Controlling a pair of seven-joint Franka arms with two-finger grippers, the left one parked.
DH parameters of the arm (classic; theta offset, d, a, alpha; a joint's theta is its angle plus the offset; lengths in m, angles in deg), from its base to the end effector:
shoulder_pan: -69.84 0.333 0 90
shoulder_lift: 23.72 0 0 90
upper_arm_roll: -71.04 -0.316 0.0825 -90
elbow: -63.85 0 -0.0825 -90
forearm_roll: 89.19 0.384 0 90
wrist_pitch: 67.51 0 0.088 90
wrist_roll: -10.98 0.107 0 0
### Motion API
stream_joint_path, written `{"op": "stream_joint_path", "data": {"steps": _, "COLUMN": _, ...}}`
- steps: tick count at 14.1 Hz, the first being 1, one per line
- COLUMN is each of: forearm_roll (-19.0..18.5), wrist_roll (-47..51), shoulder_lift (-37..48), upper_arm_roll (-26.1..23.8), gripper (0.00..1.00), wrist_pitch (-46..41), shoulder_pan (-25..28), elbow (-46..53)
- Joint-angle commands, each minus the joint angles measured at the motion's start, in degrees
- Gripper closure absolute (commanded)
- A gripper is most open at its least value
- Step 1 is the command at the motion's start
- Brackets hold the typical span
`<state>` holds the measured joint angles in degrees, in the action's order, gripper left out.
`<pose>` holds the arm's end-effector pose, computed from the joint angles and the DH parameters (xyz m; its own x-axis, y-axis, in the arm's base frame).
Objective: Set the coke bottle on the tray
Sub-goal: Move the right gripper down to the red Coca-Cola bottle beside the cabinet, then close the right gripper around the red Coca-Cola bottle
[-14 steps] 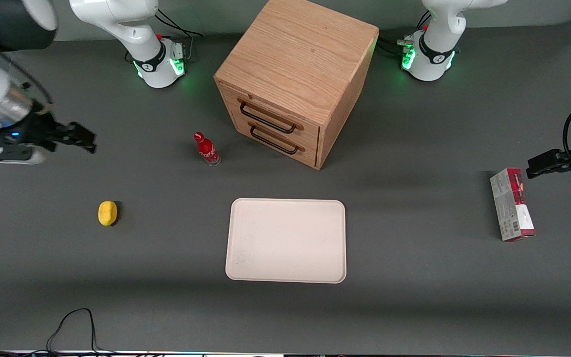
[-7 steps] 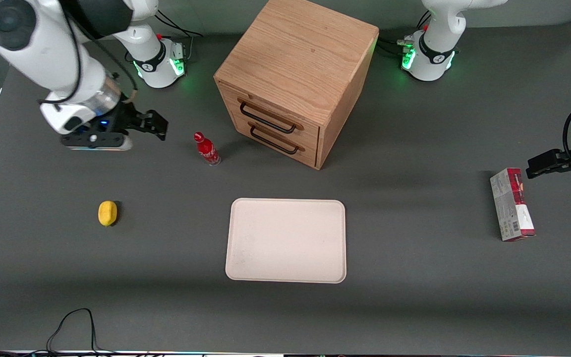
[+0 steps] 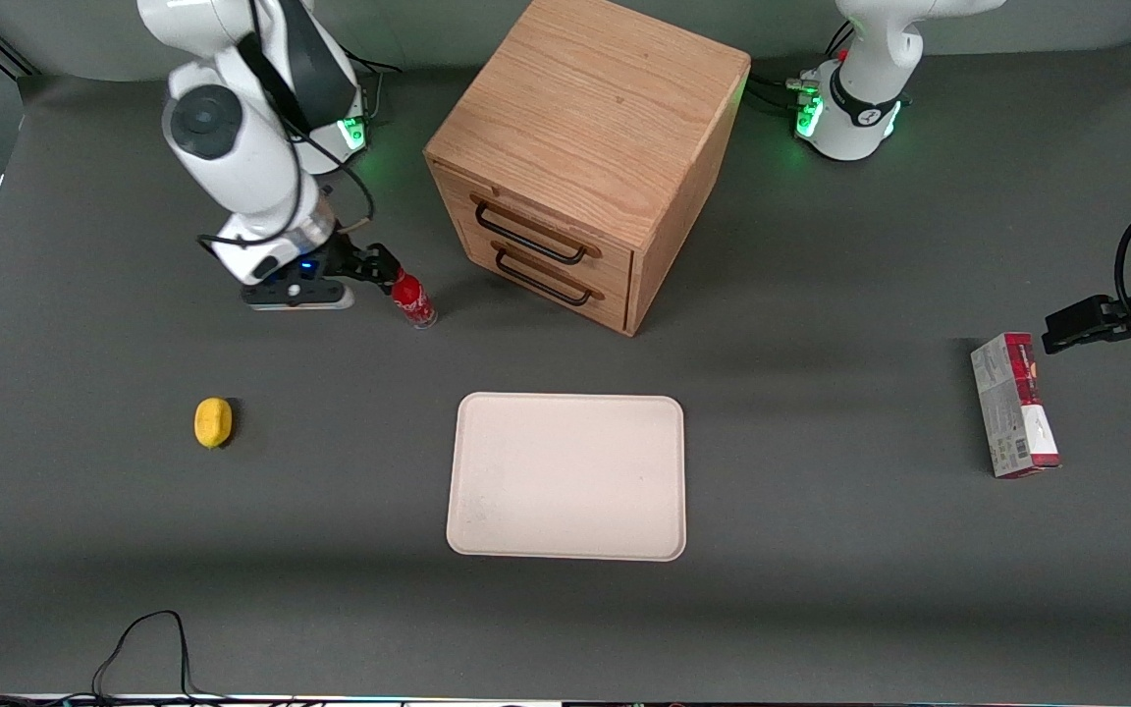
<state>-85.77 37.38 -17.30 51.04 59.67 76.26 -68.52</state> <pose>0.4434 0.2237 0.3891 0.9993 -0.0372 0.0093 -0.0370 -0.9992 -0.0156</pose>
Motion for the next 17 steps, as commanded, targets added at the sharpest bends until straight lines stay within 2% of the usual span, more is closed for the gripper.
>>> {"op": "stream_joint_path", "data": {"steps": 1, "forearm_roll": 1.5, "wrist_roll": 3.0, "shoulder_lift": 2.2, "upper_arm_roll": -1.9, "gripper": 0.00, "wrist_pitch": 8.7, "shoulder_pan": 0.6, "elbow": -8.7}}
{"op": "stream_joint_path", "data": {"steps": 9, "forearm_roll": 1.5, "wrist_roll": 3.0, "shoulder_lift": -0.4, "upper_arm_roll": -3.6, "gripper": 0.00, "wrist_pitch": 12.0, "shoulder_pan": 1.4, "elbow": -11.9}}
{"op": "stream_joint_path", "data": {"steps": 10, "forearm_roll": 1.5, "wrist_roll": 3.0, "shoulder_lift": -0.7, "upper_arm_roll": -3.6, "gripper": 0.10, "wrist_pitch": 12.1, "shoulder_pan": 1.3, "elbow": -11.9}}
{"op": "stream_joint_path", "data": {"steps": 11, "forearm_roll": 1.5, "wrist_roll": 3.0, "shoulder_lift": -0.7, "upper_arm_roll": -3.6, "gripper": 0.35, "wrist_pitch": 12.1, "shoulder_pan": 1.3, "elbow": -11.9}}
{"op": "stream_joint_path", "data": {"steps": 13, "forearm_roll": 1.6, "wrist_roll": 3.7, "shoulder_lift": -0.7, "upper_arm_roll": -3.6, "gripper": 0.97, "wrist_pitch": 12.0, "shoulder_pan": 1.3, "elbow": -11.9}}
{"op": "stream_joint_path", "data": {"steps": 14, "forearm_roll": 1.5, "wrist_roll": 4.6, "shoulder_lift": -0.7, "upper_arm_roll": -3.6, "gripper": 1.00, "wrist_pitch": 12.2, "shoulder_pan": 1.3, "elbow": -11.9}}
{"op": "stream_joint_path", "data": {"steps": 17, "forearm_roll": 1.6, "wrist_roll": 5.8, "shoulder_lift": -0.7, "upper_arm_roll": -3.6, "gripper": 1.00, "wrist_pitch": 12.3, "shoulder_pan": 1.0, "elbow": -11.3}}
